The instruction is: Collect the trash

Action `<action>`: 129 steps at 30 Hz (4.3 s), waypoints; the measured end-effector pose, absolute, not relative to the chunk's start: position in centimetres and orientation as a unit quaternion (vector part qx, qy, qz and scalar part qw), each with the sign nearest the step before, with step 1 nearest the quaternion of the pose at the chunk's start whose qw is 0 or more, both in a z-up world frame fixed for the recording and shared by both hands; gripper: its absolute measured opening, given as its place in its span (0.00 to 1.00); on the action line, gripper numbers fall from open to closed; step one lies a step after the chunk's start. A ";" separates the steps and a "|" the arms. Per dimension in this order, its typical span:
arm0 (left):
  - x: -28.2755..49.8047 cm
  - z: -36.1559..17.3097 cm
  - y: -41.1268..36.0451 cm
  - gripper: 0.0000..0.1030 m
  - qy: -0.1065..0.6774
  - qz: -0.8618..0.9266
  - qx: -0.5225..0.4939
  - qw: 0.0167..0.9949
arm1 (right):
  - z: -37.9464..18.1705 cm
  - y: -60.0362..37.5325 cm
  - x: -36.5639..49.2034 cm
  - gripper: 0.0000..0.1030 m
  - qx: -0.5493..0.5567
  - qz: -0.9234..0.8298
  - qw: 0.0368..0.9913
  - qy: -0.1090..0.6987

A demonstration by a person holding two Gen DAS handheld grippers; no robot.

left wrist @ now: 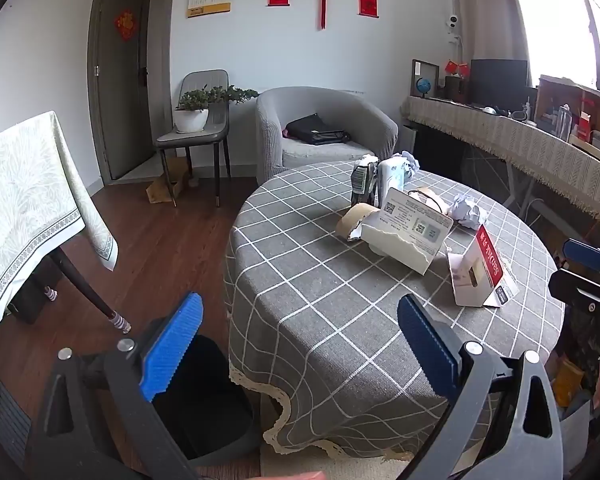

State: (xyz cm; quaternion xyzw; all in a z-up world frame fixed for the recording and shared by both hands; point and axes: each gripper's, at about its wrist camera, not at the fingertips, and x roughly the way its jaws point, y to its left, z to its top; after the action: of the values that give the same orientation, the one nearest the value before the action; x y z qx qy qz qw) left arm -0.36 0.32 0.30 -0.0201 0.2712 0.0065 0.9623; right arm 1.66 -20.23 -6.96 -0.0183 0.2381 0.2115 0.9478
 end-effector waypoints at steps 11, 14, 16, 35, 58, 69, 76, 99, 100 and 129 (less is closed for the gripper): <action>-0.1 0.4 0.3 0.97 0.272 0.007 -0.016 0.962 | -6.8 -20.3 1.8 0.97 -0.014 0.211 0.948 0.237; -0.1 0.4 0.2 0.97 0.272 0.006 -0.015 0.962 | -6.8 -20.4 1.8 0.97 -0.014 0.213 0.948 0.238; -0.1 0.4 0.1 0.97 0.273 0.006 -0.015 0.962 | -6.8 -20.5 1.9 0.97 -0.015 0.212 0.948 0.239; -0.1 0.3 0.0 0.97 0.274 0.006 -0.016 0.962 | -7.0 -20.2 1.9 0.97 -0.015 0.213 0.947 0.239; -0.1 0.2 0.0 0.97 0.274 0.006 -0.018 0.962 | -7.1 -20.2 1.9 0.97 -0.014 0.214 0.947 0.239; -0.1 0.2 0.0 0.97 0.274 0.005 -0.018 0.961 | -7.1 -20.2 1.9 0.97 -0.015 0.214 0.947 0.239; -0.1 0.2 -0.1 0.97 0.275 0.005 -0.018 0.961 | -7.1 -20.2 1.9 0.97 -0.014 0.214 0.947 0.240; 0.3 1.5 -0.1 0.95 0.258 -0.045 -0.030 0.965 | -9.1 -18.1 3.7 0.73 -0.012 0.174 0.943 0.282; 0.4 1.3 -0.1 0.93 0.260 -0.047 -0.029 0.964 | -9.2 -18.1 4.0 0.69 -0.008 0.169 0.943 0.286; 6.1 0.2 -3.6 0.65 0.313 -0.099 -0.083 0.941 | -10.8 -17.6 10.4 0.34 -0.003 0.141 0.926 0.350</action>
State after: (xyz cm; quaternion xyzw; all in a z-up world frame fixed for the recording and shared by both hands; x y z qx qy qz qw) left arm 6.15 -3.62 0.21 -0.0827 0.3130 -0.0993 0.9409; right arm 10.42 -17.60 -10.81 -0.0031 0.3502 0.1412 0.9260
